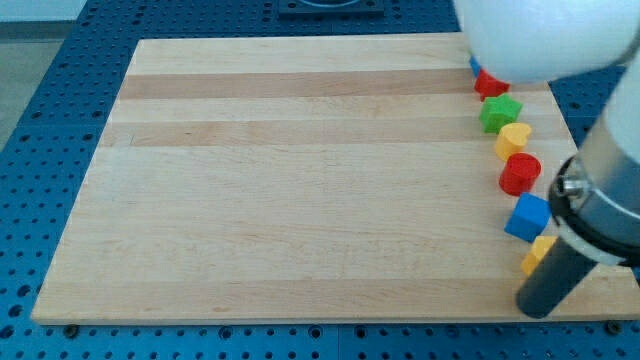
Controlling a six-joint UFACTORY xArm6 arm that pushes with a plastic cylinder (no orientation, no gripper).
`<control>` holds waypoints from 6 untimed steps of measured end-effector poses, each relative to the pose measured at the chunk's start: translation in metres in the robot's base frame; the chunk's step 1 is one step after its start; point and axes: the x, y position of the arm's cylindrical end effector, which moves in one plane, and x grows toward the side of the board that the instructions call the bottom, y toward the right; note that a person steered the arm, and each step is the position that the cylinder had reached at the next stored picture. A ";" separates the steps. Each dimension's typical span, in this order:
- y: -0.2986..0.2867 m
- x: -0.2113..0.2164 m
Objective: Move the yellow hexagon slightly left
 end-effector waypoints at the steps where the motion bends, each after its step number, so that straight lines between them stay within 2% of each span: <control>1: 0.044 0.000; 4: 0.054 -0.031; 6: -0.023 -0.031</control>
